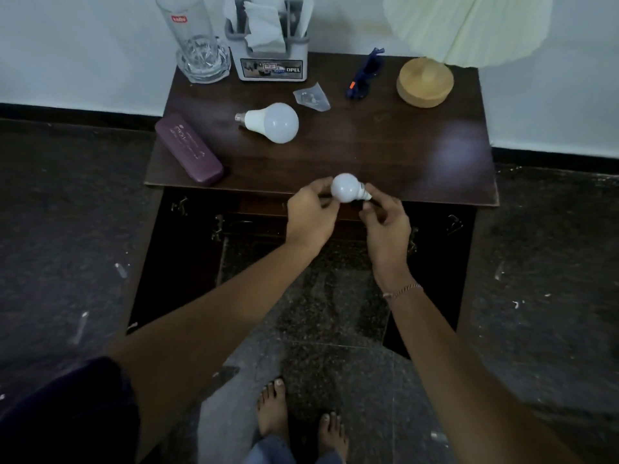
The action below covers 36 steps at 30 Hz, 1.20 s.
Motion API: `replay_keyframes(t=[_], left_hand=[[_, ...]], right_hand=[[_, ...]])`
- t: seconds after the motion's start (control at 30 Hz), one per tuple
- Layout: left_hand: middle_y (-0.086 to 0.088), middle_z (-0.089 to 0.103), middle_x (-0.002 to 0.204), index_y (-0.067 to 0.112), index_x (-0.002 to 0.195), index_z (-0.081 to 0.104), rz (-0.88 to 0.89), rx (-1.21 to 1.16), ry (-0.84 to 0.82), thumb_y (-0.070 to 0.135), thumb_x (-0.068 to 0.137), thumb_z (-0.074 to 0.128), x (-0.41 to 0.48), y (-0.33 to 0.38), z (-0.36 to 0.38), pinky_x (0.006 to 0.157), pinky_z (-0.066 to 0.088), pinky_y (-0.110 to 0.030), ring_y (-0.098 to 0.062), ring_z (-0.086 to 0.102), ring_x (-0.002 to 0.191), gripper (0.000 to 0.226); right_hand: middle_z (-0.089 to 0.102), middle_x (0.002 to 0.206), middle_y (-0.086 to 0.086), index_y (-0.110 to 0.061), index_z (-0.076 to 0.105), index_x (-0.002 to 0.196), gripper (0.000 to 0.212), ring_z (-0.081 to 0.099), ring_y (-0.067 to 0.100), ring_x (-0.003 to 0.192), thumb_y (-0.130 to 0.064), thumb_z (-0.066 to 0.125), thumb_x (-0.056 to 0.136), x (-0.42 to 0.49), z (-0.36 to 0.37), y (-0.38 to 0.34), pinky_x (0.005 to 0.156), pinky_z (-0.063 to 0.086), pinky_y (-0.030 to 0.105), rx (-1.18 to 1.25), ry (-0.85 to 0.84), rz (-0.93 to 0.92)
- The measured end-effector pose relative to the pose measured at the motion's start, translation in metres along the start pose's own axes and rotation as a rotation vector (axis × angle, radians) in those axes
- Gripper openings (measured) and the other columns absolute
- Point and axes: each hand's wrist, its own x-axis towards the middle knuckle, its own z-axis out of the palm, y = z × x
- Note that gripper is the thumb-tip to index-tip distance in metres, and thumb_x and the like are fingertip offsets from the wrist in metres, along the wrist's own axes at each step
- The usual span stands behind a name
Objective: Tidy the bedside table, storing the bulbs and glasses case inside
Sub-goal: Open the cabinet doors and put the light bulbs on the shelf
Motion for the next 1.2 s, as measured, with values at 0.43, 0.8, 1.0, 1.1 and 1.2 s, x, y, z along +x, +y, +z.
replay_keyframes(t=[0.43, 0.8, 1.0, 1.1, 1.2], left_hand=[[-0.009, 0.071, 0.104, 0.007, 0.115, 0.065, -0.071, -0.079, 0.220, 0.022, 0.086, 0.064, -0.008, -0.122, 0.034, 0.085, 0.054, -0.027, -0.015, 0.066, 0.092, 0.033], [-0.011, 0.071, 0.108, 0.006, 0.111, 0.067, 0.009, -0.071, 0.190, 0.028, 0.082, 0.069, 0.104, -0.168, 0.059, 0.091, 0.050, -0.029, -0.021, 0.065, 0.102, 0.036], [-0.013, 0.073, 0.089, 0.001, 0.098, 0.070, 0.106, -0.279, 0.190, 0.026, 0.074, 0.076, 0.148, -0.198, 0.063, 0.068, 0.054, -0.011, -0.008, 0.068, 0.068, 0.034], [-0.015, 0.073, 0.089, 0.000, 0.095, 0.070, 0.142, -0.374, 0.156, 0.020, 0.073, 0.077, 0.153, -0.205, 0.063, 0.063, 0.054, -0.011, -0.004, 0.068, 0.059, 0.031], [-0.008, 0.073, 0.094, 0.003, 0.100, 0.071, 0.179, -0.289, 0.153, 0.023, 0.071, 0.079, 0.149, -0.206, 0.061, 0.073, 0.053, -0.012, -0.008, 0.068, 0.074, 0.036]], right_hand=[[0.060, 0.109, 0.001, -0.014, 0.067, 0.111, 0.027, 0.061, 0.014, 0.100, -0.006, 0.061, 0.086, -0.003, 0.051, 0.100, 0.095, 0.049, 0.027, -0.103, 0.019, -0.128], [0.065, 0.112, 0.006, -0.010, 0.069, 0.105, 0.021, 0.063, 0.011, 0.096, -0.007, 0.063, 0.085, 0.099, 0.100, 0.148, 0.088, 0.044, 0.014, -0.136, -0.017, -0.274], [0.066, 0.100, 0.001, -0.008, 0.070, 0.101, 0.021, 0.057, -0.005, 0.075, -0.006, 0.069, 0.080, 0.139, 0.111, 0.175, 0.068, 0.042, -0.005, -0.116, -0.033, -0.458], [0.064, 0.099, 0.003, -0.005, 0.069, 0.101, 0.022, 0.057, -0.007, 0.074, -0.004, 0.069, 0.079, 0.142, 0.113, 0.182, 0.066, 0.042, -0.005, -0.081, -0.017, -0.519], [0.066, 0.098, 0.003, -0.006, 0.068, 0.101, 0.023, 0.059, -0.002, 0.077, -0.003, 0.070, 0.078, 0.143, 0.113, 0.181, 0.066, 0.042, -0.005, -0.050, -0.044, -0.513]])
